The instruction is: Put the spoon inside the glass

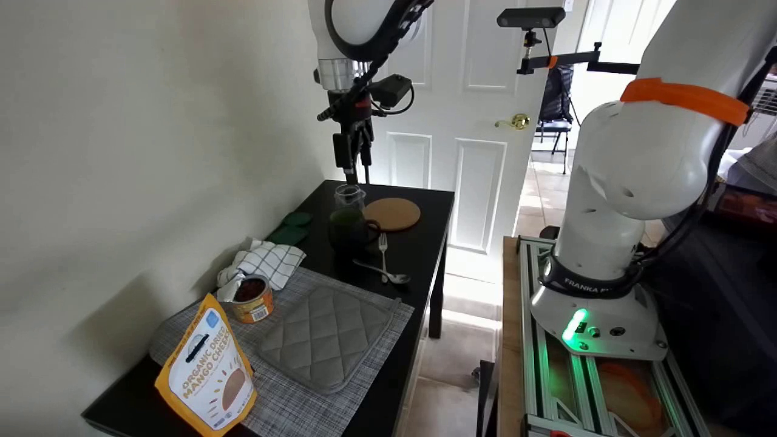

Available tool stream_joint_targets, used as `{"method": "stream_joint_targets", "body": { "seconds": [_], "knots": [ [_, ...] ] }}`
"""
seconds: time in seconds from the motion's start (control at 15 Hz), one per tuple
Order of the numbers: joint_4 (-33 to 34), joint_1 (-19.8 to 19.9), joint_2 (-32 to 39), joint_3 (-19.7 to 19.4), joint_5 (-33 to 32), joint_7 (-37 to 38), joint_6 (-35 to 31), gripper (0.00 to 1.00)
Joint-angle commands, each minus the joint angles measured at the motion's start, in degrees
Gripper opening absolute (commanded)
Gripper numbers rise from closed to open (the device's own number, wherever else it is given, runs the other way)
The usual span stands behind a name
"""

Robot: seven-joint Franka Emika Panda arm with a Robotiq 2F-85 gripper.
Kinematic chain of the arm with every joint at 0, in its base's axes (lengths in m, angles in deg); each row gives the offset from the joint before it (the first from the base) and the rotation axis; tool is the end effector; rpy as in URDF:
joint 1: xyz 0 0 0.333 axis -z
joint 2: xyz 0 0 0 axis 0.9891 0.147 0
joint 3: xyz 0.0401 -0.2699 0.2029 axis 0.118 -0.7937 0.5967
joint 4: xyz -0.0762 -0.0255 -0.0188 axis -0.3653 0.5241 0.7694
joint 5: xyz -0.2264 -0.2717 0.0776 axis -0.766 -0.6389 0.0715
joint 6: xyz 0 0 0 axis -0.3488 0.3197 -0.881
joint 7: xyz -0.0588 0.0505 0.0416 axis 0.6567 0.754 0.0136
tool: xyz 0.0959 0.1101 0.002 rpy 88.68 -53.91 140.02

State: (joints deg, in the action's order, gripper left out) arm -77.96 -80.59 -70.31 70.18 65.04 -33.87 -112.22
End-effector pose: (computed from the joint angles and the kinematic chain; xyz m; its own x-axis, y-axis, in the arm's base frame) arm 0.4028 -0.0336 0.4076 0.9953 0.0942 -0.0224 0.0945 -0.9954 0.0156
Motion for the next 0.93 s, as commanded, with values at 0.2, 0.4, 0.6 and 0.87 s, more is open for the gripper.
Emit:
{"method": "stream_joint_targets", "body": {
  "seconds": [0.2,0.4,0.6,0.87],
  "knots": [
    [-2.48,0.56,-1.07,1.26,-7.72,-1.56,2.27,1.0],
    [-5.46,0.78,-2.48,0.83,-13.09,-4.84,0.55,1.0],
    [-10.42,1.77,-5.5,-1.54,-16.52,-9.85,-7.51,1.0],
    [-10.2,2.38,-3.96,-3.22,-14.87,-12.12,-12.36,1.0]
  ]
}}
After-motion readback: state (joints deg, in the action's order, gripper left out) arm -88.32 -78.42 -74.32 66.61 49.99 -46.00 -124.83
